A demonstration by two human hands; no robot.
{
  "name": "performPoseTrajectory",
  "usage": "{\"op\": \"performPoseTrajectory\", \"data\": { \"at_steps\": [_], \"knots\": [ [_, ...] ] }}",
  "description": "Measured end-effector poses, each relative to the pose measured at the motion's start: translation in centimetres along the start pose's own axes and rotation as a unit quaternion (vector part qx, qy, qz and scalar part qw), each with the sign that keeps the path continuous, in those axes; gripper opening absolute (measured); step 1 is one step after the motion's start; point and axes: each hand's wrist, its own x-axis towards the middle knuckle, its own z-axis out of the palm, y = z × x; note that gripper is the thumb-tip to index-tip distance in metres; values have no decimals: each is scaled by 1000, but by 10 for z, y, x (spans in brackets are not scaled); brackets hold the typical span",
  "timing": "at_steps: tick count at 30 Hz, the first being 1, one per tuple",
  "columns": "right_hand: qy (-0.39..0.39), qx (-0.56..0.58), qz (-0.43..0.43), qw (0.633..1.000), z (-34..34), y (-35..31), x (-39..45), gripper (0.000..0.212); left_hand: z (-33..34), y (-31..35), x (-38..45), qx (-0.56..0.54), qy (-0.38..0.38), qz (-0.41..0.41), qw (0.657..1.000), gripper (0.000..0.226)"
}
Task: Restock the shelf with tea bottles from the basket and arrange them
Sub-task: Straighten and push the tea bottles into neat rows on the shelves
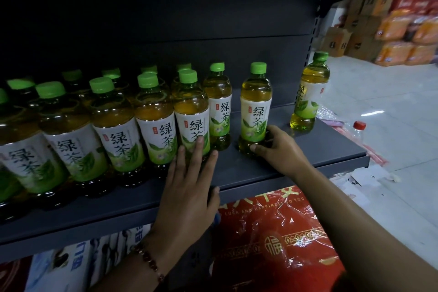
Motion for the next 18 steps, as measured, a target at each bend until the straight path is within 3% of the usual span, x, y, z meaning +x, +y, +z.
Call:
{"op": "performPoseTrajectory", "data": {
  "at_steps": [8, 18],
  "knots": [
    [-80, 28, -49, 995, 11, -18, -16, 58, -3, 0, 0, -12, -3, 1, 1000, 70],
    [-85, 57, -83, 991, 27, -29, -19, 53, -3, -1, 1, -9, -5, 4, 1000, 75]
  ]
}}
